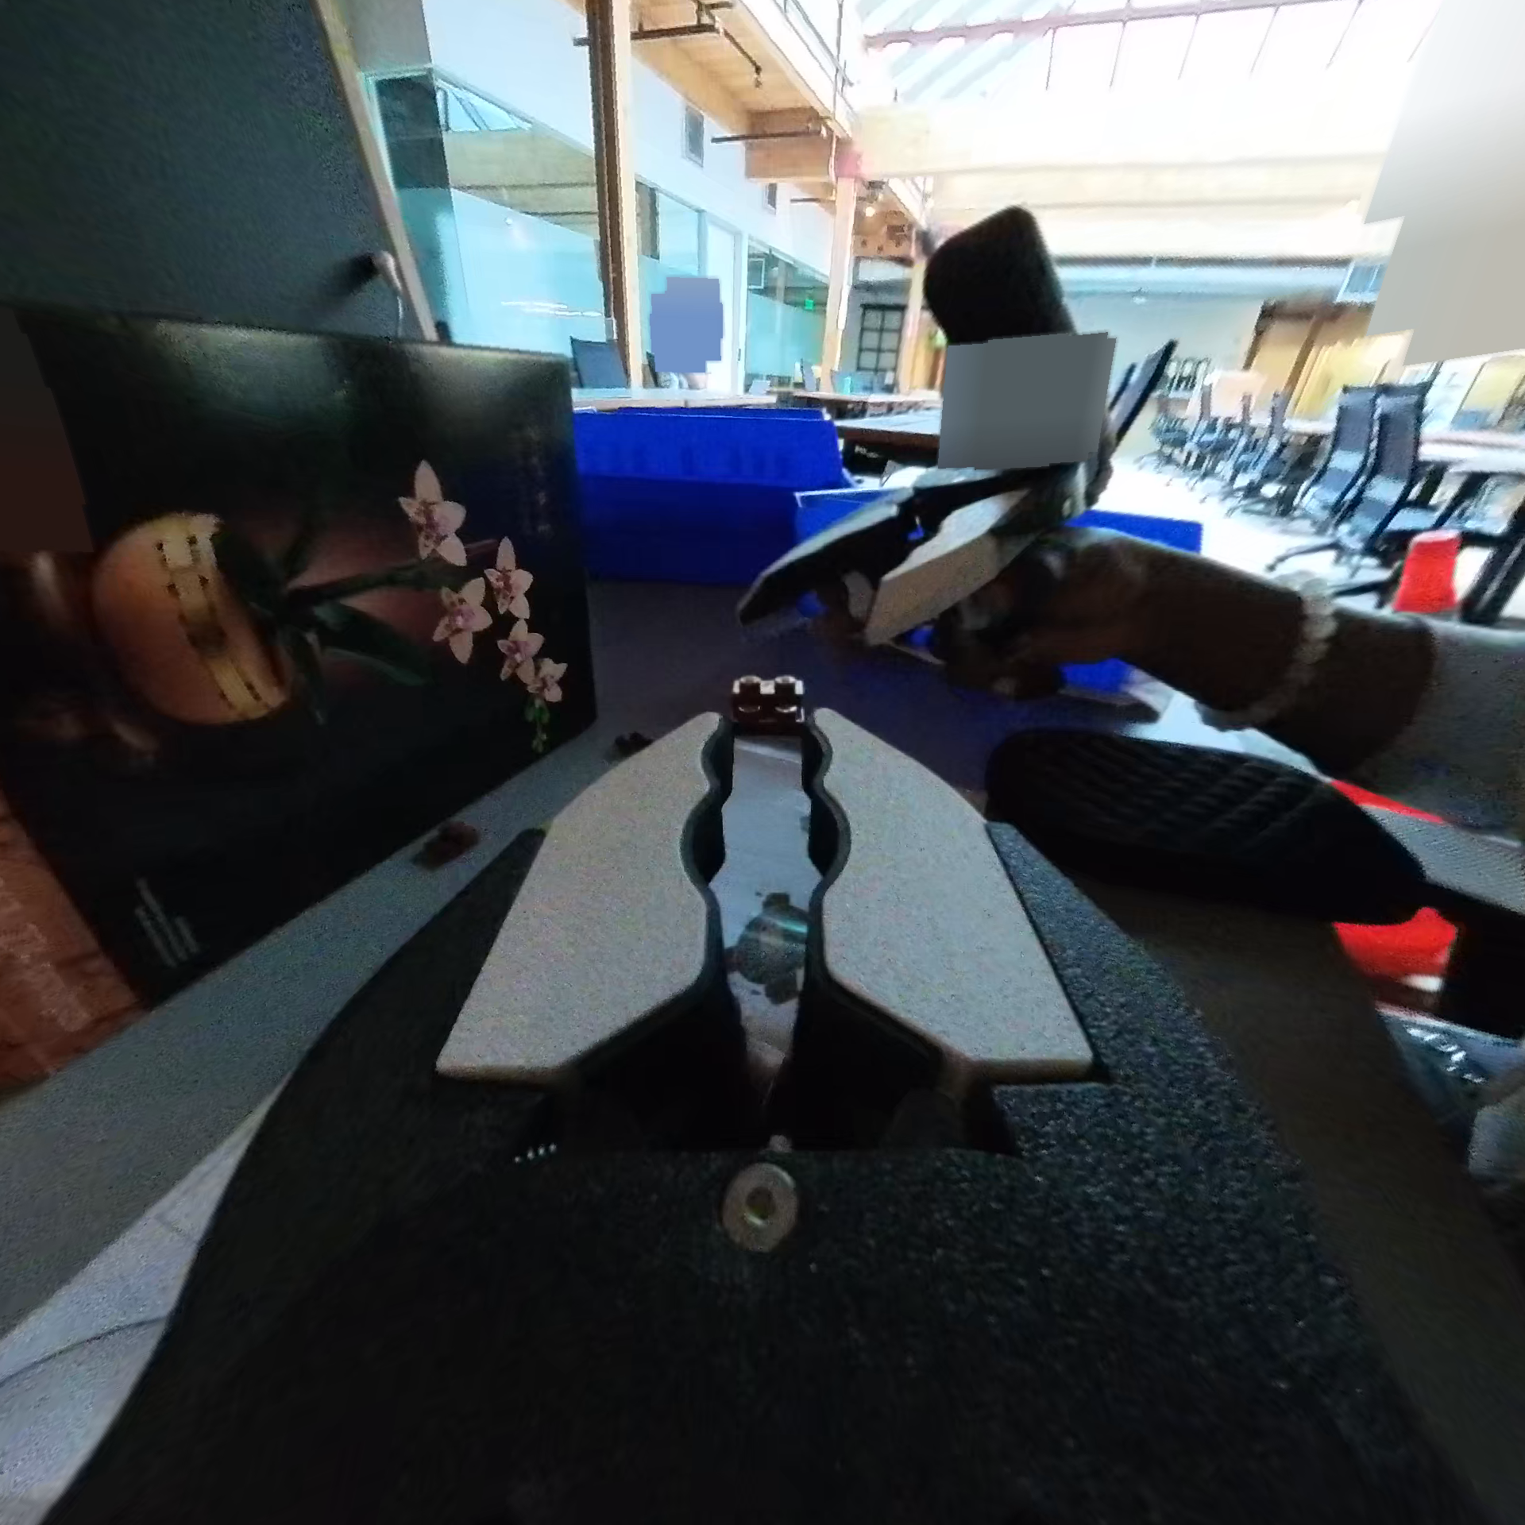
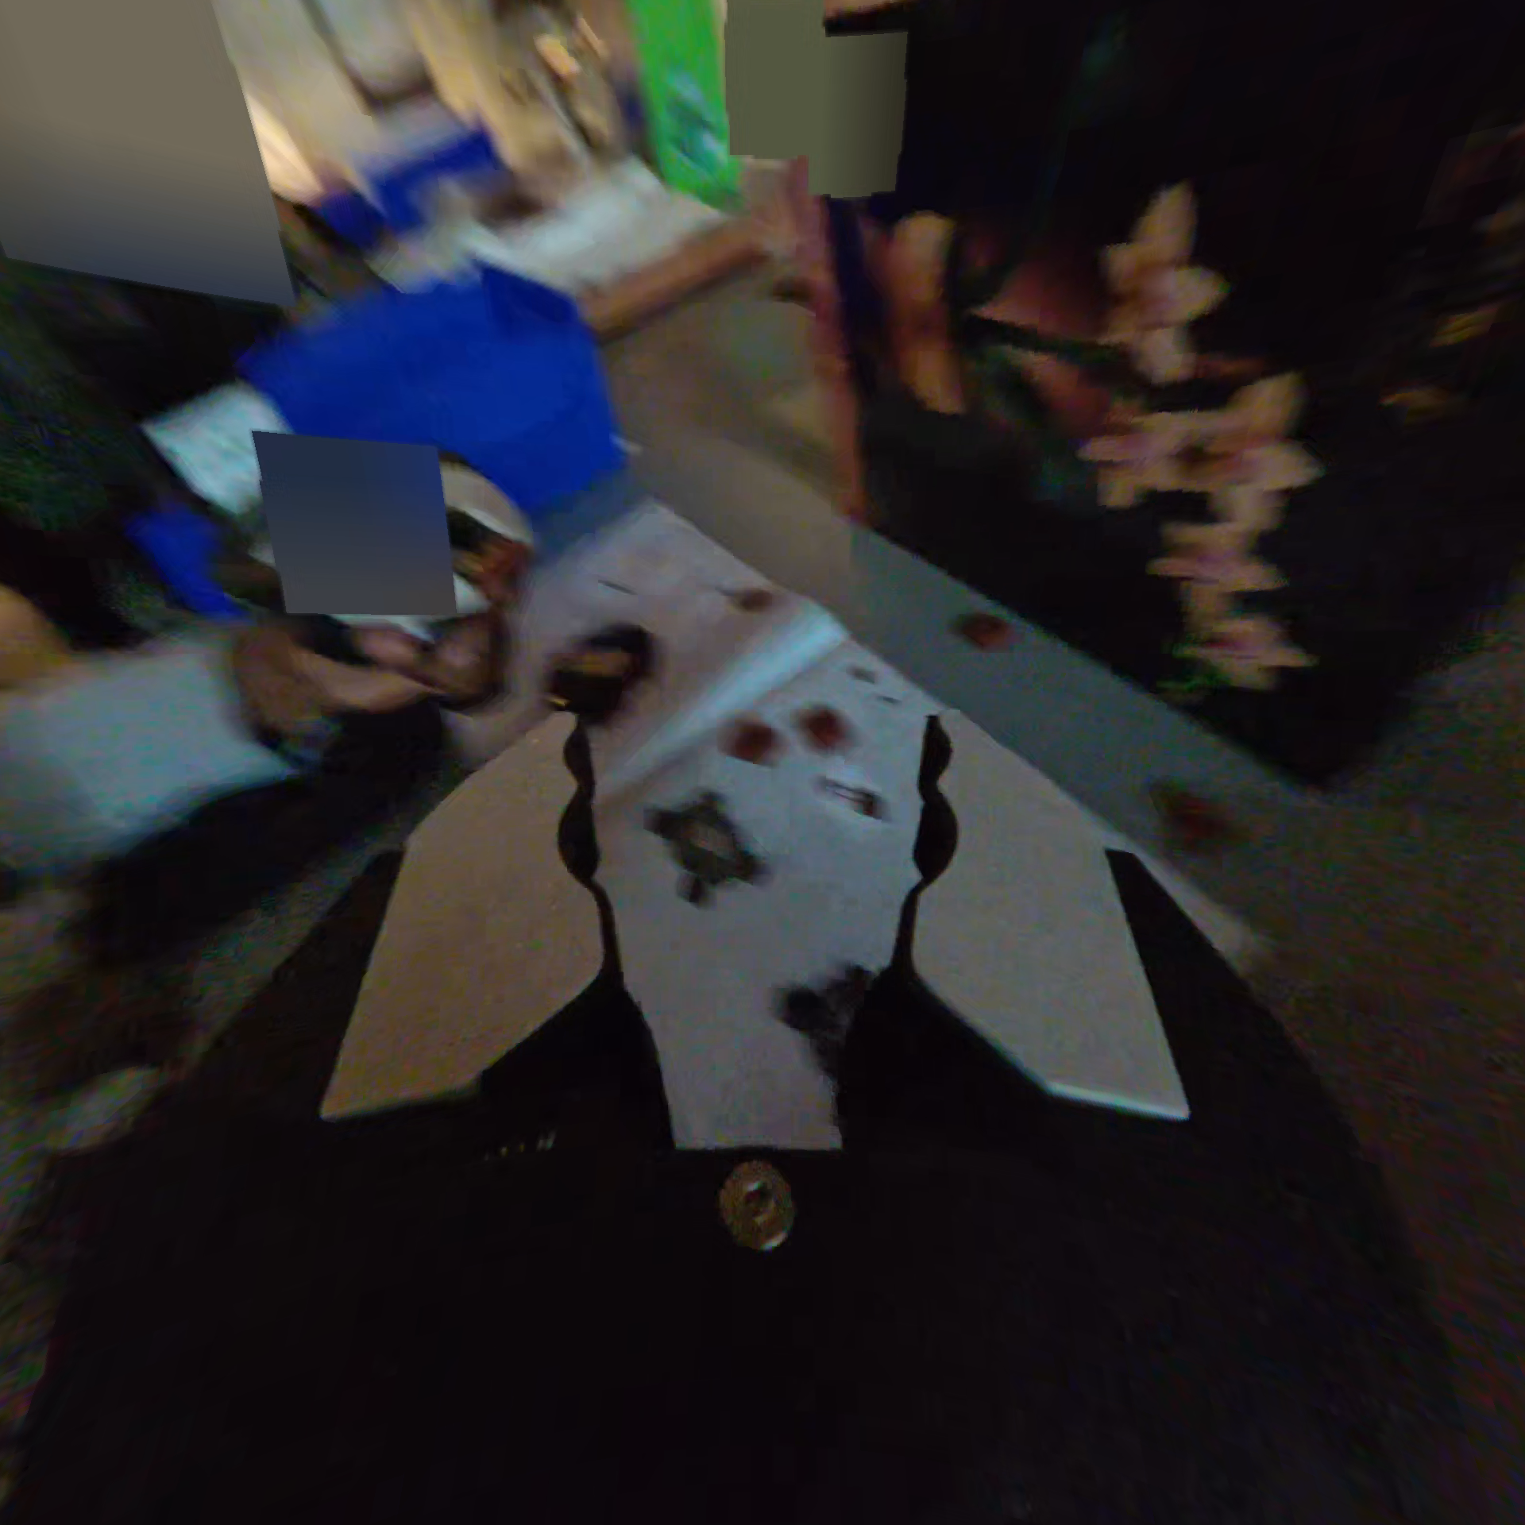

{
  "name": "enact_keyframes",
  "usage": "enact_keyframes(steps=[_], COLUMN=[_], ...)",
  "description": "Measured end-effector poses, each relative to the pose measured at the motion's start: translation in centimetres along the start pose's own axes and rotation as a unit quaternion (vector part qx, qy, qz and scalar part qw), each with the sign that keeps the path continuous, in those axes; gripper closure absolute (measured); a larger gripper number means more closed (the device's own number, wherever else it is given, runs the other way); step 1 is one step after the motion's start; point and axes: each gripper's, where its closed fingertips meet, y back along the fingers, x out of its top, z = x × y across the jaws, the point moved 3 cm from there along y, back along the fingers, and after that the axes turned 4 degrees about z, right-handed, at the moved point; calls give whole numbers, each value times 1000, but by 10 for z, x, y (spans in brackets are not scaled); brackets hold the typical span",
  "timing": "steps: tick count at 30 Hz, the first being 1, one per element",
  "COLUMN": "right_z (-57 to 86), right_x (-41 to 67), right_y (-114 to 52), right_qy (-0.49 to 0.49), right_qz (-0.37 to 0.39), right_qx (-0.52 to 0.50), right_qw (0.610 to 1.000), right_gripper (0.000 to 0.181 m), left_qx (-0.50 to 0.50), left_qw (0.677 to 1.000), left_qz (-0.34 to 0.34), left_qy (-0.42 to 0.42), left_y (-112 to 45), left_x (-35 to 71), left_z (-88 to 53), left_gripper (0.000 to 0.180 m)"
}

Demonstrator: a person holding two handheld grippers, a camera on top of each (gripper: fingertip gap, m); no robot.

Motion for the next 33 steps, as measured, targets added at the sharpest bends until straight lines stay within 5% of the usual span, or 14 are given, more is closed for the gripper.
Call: enact_keyframes(steps=[4,7,8,11,15,17,18,19,23,26,33], right_z=[52,70,73,79,76,88,89,89,90,104,128], right_x=[5,10,11,12,-3,0,4,5,-8,-28,-49], right_y=[29,49,53,57,48,52,52,51,34,7,-30], right_qy=[135,175,178,170,189,193,187,170,149,103,95], right_qz=[-85,-97,-83,-33,-70,-71,-57,-51,-116,-175,-229], right_qx=[-130,-167,-173,-197,-168,-213,-219,-207,-166,-167,-177], right_qw=[979,966,965,965,965,955,956,962,968,965,952], right_gripper=[110,176,178,163,179,175,157,165,178,154,154], left_qx=[-7,-19,-18,-20,-25,-22,-21,-20,-18,-22,-14], left_qw=[1000,1000,1000,1000,999,999,1000,1000,999,999,1000], left_qz=[-5,0,-6,-13,-13,-16,-16,-15,-18,-21,-23], left_qy=[24,17,15,19,21,16,17,17,21,14,17], left_y=[-1,-1,-1,-2,-4,-3,-3,-3,-3,-5,-3], left_x=[-4,-3,-4,-7,-8,-8,-8,-8,-8,-9,-9], left_z=[0,4,3,3,5,4,4,4,3,5,2], left_gripper=[165,165,165,165,166,166,166,165,165,166,166])
